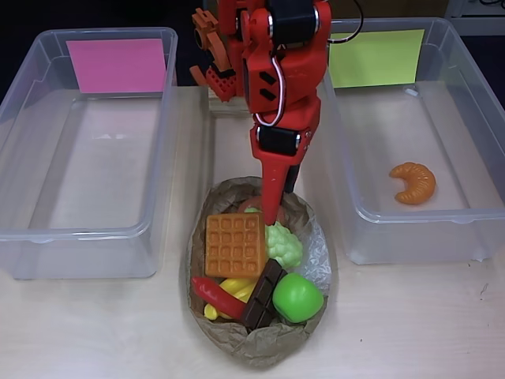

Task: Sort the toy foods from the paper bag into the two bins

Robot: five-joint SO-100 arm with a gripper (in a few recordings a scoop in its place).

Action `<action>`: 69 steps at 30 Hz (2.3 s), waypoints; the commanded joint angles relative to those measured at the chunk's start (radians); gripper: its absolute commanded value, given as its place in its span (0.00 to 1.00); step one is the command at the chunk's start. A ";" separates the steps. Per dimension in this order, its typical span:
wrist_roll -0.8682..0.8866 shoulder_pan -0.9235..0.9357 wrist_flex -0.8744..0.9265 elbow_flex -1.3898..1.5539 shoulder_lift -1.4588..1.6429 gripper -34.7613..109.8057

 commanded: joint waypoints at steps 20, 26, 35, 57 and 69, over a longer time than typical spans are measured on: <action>-0.118 0.140 0.031 -0.184 -0.201 0.38; -0.146 0.144 0.025 -0.213 -0.227 0.36; -0.202 0.147 0.034 -0.278 -0.244 0.26; -0.291 0.117 0.265 -0.422 -0.183 0.24; -0.219 -0.115 0.466 -0.390 0.284 0.24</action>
